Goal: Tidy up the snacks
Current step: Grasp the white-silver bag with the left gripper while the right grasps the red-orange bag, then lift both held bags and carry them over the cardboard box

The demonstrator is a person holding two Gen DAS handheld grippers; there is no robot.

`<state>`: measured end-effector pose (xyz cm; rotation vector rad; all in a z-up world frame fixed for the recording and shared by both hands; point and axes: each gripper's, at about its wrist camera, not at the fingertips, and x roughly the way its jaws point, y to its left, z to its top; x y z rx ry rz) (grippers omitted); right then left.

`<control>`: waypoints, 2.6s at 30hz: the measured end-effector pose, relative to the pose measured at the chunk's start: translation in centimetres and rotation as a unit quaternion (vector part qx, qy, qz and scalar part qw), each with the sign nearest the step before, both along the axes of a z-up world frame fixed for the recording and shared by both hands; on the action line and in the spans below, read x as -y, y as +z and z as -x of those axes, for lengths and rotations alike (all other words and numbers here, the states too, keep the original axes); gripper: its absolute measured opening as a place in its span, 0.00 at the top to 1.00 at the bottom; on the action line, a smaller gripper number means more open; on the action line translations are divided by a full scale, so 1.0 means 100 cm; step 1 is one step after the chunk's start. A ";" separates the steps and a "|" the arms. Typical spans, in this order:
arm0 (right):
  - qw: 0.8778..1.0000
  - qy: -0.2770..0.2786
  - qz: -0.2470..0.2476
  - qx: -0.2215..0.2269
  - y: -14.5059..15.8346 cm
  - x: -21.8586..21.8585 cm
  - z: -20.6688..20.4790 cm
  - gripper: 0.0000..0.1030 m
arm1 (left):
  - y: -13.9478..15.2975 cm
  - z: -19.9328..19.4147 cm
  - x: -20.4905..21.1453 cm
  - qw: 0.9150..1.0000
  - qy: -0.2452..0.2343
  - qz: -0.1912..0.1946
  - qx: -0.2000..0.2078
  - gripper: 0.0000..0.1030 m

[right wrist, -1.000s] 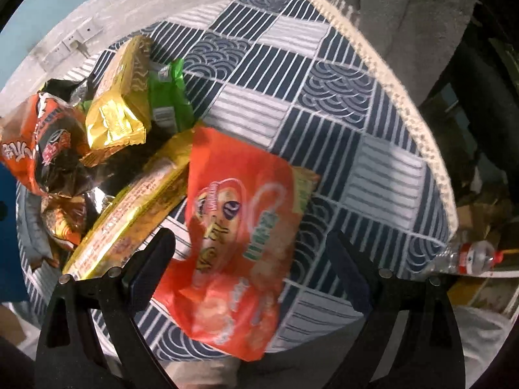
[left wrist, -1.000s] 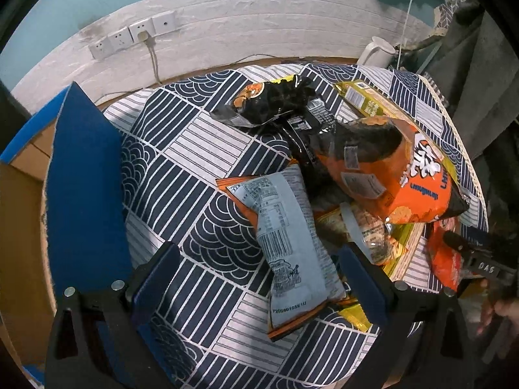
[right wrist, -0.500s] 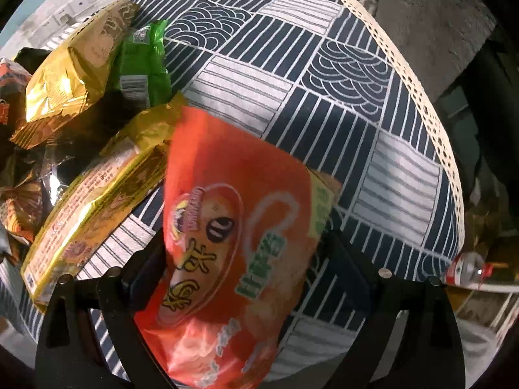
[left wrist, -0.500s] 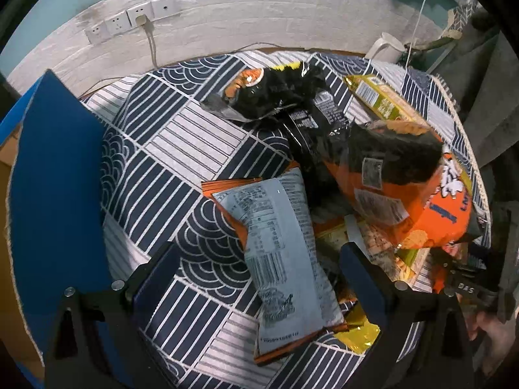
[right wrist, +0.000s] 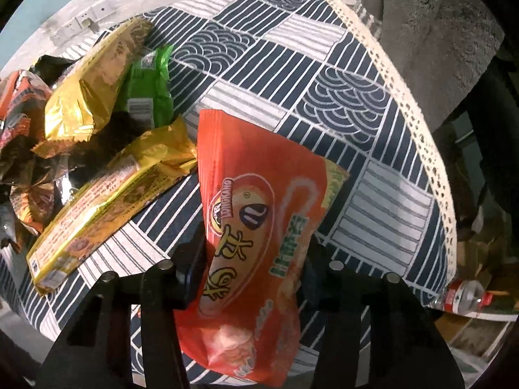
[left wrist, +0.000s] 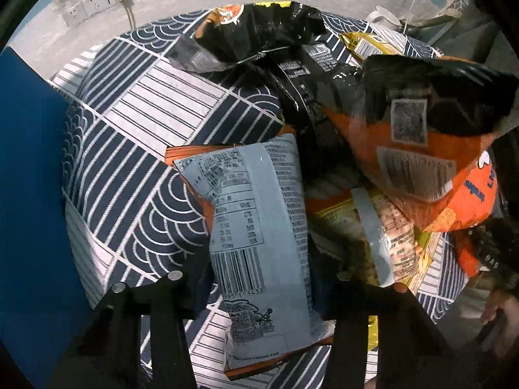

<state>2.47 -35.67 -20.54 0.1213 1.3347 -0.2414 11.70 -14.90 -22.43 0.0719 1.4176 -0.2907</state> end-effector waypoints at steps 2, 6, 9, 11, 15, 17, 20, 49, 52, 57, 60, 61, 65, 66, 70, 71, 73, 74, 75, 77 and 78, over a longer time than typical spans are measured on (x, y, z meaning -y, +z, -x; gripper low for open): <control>1.000 0.003 0.000 0.005 0.006 0.003 0.007 0.53 | 0.002 0.002 0.000 1.000 -0.008 0.000 0.004 0.61; 1.000 0.005 -0.002 0.016 0.021 -0.005 0.013 0.53 | 0.006 0.007 -0.003 1.000 -0.015 -0.016 0.018 0.63; 1.000 0.007 -0.003 0.027 0.030 -0.008 0.012 0.53 | 0.015 0.009 -0.009 0.999 -0.014 -0.018 0.029 0.63; 0.999 0.011 -0.005 0.035 0.040 -0.007 0.020 0.53 | 0.024 0.014 -0.012 0.999 -0.013 -0.020 0.039 0.63; 0.998 0.024 -0.002 0.051 0.058 -0.016 0.026 0.53 | 0.045 0.022 -0.022 0.998 -0.013 -0.026 0.063 0.63; 0.998 0.032 0.001 0.059 0.069 -0.020 0.023 0.53 | 0.056 0.024 -0.025 0.997 -0.014 -0.026 0.074 0.63; 0.997 0.046 0.002 0.069 0.083 -0.028 0.019 0.53 | 0.074 0.026 -0.028 0.994 -0.021 -0.035 0.097 0.63; 0.969 0.196 -0.031 0.144 0.182 -0.162 -0.030 0.53 | 0.172 0.059 -0.109 0.976 -0.009 -0.039 0.216 0.63; 0.965 0.213 -0.036 0.148 0.187 -0.185 -0.038 0.53 | 0.177 0.062 -0.123 0.974 -0.003 -0.044 0.224 0.63; 0.957 0.243 -0.046 0.150 0.193 -0.226 -0.052 0.53 | 0.179 0.067 -0.154 0.971 0.020 -0.049 0.232 0.63; 0.952 0.262 -0.052 0.148 0.193 -0.249 -0.059 0.53 | 0.174 0.069 -0.174 0.972 0.035 -0.053 0.228 0.63; 0.950 0.268 -0.055 0.147 0.193 -0.257 -0.062 0.53 | 0.172 0.069 -0.181 0.972 0.041 -0.056 0.226 0.63; 0.942 0.298 -0.066 0.137 0.186 -0.296 -0.075 0.53 | 0.166 0.071 -0.206 0.971 0.061 -0.062 0.221 0.63; 0.941 0.304 -0.068 0.135 0.184 -0.303 -0.078 0.53 | 0.165 0.072 -0.212 0.971 0.066 -0.064 0.220 0.63; 0.932 0.333 -0.076 0.120 0.172 -0.342 -0.086 0.53 | 0.158 0.072 -0.232 0.971 0.080 -0.071 0.215 0.63; 0.930 0.341 -0.079 0.116 0.169 -0.351 -0.088 0.53 | 0.157 0.071 -0.238 0.971 0.083 -0.071 0.213 0.63; 0.926 0.353 -0.082 0.110 0.164 -0.365 -0.089 0.53 | 0.154 0.072 -0.246 0.971 0.087 -0.073 0.211 0.63; 0.923 0.361 -0.084 0.106 0.160 -0.375 -0.090 0.53 | 0.152 0.072 -0.251 0.971 0.090 -0.077 0.209 0.63; 0.922 0.365 -0.084 0.103 0.157 -0.382 -0.090 0.53 | 0.151 0.073 -0.254 0.970 0.092 -0.080 0.208 0.63; 0.918 0.375 -0.084 0.095 0.151 -0.395 -0.092 0.53 | 0.147 0.073 -0.263 0.970 0.097 -0.084 0.205 0.63; 0.916 0.380 -0.085 0.092 0.148 -0.402 -0.092 0.53 | 0.146 0.073 -0.266 0.970 0.100 -0.085 0.204 0.63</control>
